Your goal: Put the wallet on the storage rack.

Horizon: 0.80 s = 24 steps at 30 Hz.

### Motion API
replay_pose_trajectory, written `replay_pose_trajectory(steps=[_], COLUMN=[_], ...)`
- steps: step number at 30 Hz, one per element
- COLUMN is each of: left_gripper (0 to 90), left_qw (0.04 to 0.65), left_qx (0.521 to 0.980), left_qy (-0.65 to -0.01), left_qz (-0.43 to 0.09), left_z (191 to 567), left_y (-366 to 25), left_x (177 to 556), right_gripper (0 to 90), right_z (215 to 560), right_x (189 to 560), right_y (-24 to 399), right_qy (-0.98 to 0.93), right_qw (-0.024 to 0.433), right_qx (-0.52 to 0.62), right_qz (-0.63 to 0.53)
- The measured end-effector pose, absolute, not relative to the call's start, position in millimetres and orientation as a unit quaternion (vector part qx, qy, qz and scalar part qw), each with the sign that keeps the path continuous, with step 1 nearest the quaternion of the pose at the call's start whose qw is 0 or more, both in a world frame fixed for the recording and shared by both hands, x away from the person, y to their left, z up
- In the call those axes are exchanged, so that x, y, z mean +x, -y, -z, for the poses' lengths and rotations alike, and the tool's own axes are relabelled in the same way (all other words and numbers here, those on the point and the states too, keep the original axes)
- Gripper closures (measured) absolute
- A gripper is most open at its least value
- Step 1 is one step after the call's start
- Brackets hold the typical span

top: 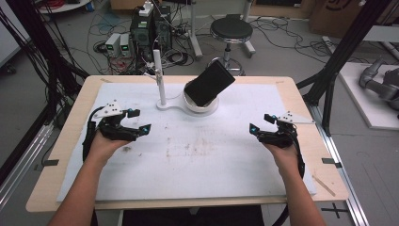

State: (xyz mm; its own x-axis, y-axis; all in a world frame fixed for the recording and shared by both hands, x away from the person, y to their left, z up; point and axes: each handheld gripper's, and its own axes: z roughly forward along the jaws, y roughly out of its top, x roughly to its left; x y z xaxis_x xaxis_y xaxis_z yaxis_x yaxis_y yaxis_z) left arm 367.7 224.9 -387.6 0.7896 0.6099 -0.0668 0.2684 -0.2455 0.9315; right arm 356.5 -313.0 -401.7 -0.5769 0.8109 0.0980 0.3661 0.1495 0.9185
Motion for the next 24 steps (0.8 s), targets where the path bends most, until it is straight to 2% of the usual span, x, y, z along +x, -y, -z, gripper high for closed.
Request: replay_pose_trajectory(steps=[24], left_gripper=[18.7], left_qw=[0.539], left_qx=[0.776], left_qy=[-0.287], left_qz=[-0.154], left_z=[388.4], left_y=[-224.3], left_x=[368.0], right_gripper=[18.0], right_z=[401.2], right_x=[356.2], right_y=[316.7], right_qy=[-0.717], right_qw=[0.224], right_qx=[0.416], right_qz=[-0.513])
